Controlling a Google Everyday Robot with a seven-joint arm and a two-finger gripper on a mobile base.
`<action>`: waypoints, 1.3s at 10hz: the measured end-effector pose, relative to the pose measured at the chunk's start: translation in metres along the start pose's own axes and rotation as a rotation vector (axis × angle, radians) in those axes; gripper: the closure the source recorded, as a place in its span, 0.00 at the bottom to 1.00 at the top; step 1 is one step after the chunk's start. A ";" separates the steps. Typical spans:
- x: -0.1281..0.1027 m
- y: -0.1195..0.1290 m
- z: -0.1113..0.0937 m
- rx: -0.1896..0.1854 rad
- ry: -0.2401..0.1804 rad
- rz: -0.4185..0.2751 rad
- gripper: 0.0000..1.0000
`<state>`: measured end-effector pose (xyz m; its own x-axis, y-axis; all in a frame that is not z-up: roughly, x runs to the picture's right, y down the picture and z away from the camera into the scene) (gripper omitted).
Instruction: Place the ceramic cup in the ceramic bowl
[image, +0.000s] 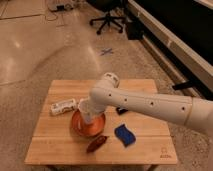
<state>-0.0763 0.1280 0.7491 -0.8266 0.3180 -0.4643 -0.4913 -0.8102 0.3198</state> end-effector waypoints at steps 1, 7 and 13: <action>0.001 -0.001 0.009 0.011 -0.018 -0.010 0.20; 0.001 -0.001 0.011 0.057 -0.092 -0.022 0.20; -0.009 0.003 -0.022 0.103 -0.095 -0.014 0.20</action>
